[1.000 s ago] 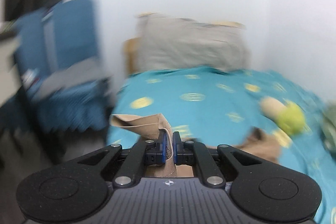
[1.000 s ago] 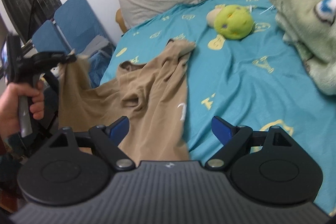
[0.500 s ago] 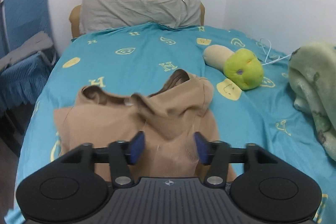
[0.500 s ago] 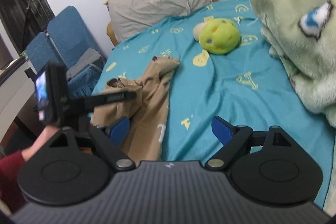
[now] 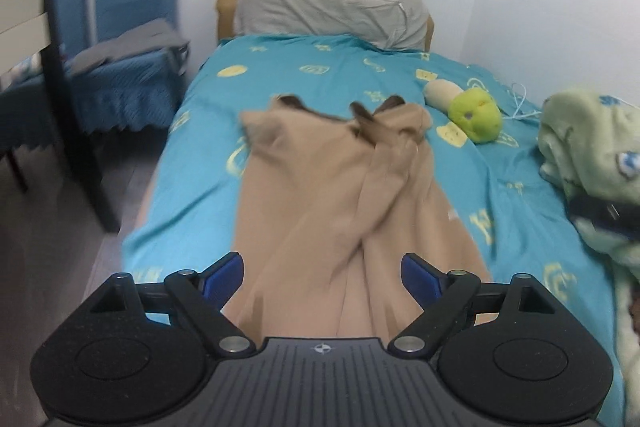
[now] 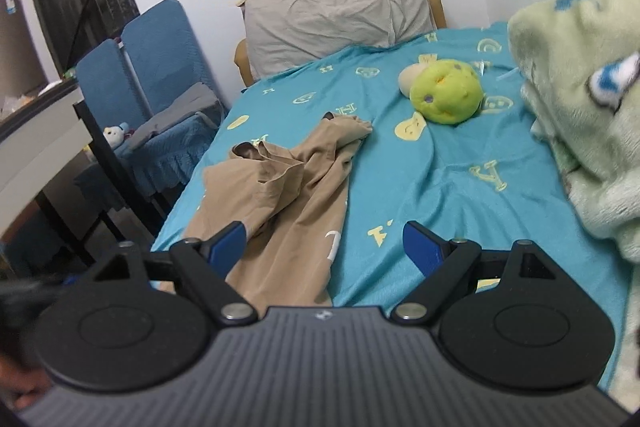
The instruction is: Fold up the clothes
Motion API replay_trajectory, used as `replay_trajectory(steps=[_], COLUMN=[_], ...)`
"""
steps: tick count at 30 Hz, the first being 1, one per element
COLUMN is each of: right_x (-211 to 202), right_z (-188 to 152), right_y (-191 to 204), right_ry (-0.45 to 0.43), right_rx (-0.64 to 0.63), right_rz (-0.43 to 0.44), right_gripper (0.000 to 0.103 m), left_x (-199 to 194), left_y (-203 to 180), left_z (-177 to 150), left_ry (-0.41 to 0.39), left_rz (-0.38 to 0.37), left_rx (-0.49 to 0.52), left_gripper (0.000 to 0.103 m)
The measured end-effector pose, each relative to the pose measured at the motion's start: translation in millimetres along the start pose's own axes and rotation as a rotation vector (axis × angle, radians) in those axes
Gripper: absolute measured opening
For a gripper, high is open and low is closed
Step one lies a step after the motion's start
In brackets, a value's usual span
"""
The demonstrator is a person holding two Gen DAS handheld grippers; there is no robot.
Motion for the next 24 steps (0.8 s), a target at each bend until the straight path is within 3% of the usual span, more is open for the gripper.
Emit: replay_trajectory(steps=[3,9,13,17,24], right_x=[-19,-56,-59,-47,-40], right_z=[-2,-14,-25,-32,-38], right_y=[12,25,28,26,18], right_ry=[-0.029,-0.010,0.026,0.072,0.113], right_rx=[-0.058,-0.021,-0.011,0.011,0.072], right_rz=[-0.016,0.035,0.022,-0.005,0.012], right_gripper=[0.087,0.087,0.087,0.087,0.087], left_x=[-35,-87,-111,-119,-110], left_y=[8,27,50,69,98], left_z=[-28,-71,-92,-107,-111], left_ry=[0.035,0.140,0.161,0.209,0.229], left_rz=[0.023,0.054,0.083,0.111,0.127], left_rx=[-0.022,-0.091,-0.212,-0.277,-0.486], left_gripper=[0.088,0.088,0.090,0.090,0.090])
Point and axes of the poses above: each gripper's, at about its wrist camera, not at the fingertips, and x roughly the way its jaws point, y to its left, z to its top, the point moved 1 cm from there along x, roughly the way its jaws point, and after that the axes turned 3 degrees about -z, right-handed, at the moved point
